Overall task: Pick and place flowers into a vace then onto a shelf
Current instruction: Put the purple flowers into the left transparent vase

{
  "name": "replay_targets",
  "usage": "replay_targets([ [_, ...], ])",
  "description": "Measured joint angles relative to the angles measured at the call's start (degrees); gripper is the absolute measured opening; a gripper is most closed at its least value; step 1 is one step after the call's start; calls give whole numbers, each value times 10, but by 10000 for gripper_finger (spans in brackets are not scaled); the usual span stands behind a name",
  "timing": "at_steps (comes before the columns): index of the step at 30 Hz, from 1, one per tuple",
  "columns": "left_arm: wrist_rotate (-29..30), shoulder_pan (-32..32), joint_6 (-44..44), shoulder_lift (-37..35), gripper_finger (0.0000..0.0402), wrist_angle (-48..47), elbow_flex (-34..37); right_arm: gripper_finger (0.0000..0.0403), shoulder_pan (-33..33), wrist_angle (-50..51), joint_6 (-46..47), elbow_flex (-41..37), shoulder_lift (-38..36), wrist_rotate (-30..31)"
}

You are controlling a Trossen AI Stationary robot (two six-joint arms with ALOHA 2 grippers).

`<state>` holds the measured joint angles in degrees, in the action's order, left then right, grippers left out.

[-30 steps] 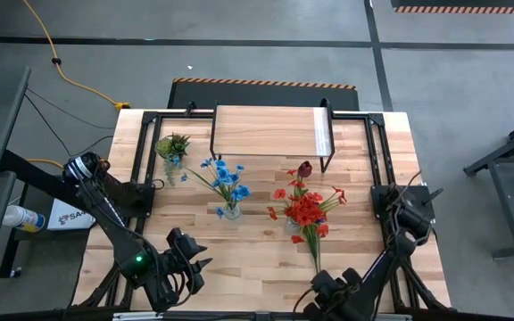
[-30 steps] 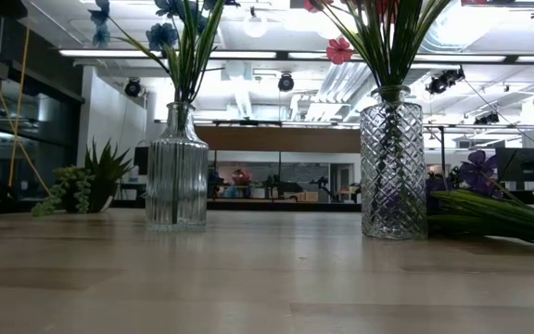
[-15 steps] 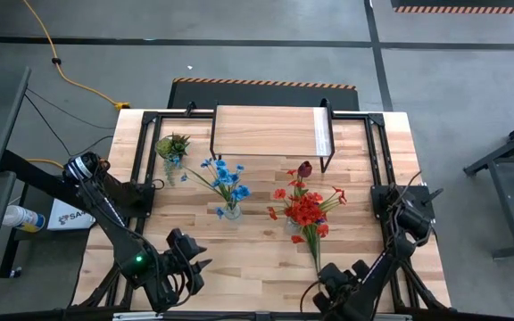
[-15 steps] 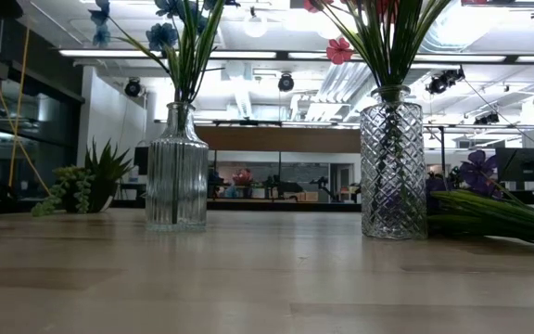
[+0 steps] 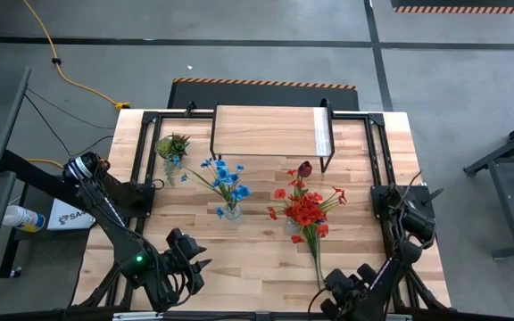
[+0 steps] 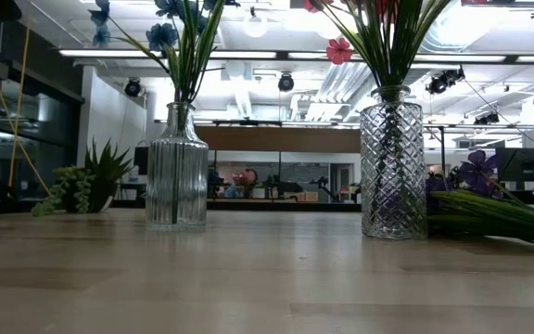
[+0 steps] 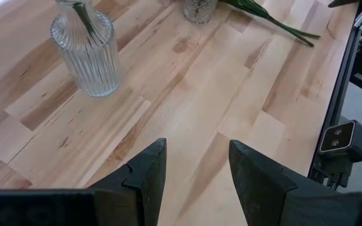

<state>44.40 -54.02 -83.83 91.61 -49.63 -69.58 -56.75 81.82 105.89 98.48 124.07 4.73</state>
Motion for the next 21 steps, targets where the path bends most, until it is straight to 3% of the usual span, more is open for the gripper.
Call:
replay_targets([
  [14,12,0,0,0,207,0,0,90,49,-17,-25,0,0,80],
  [21,13,0,0,0,207,0,0,89,59,-74,-43,0,0,104],
])
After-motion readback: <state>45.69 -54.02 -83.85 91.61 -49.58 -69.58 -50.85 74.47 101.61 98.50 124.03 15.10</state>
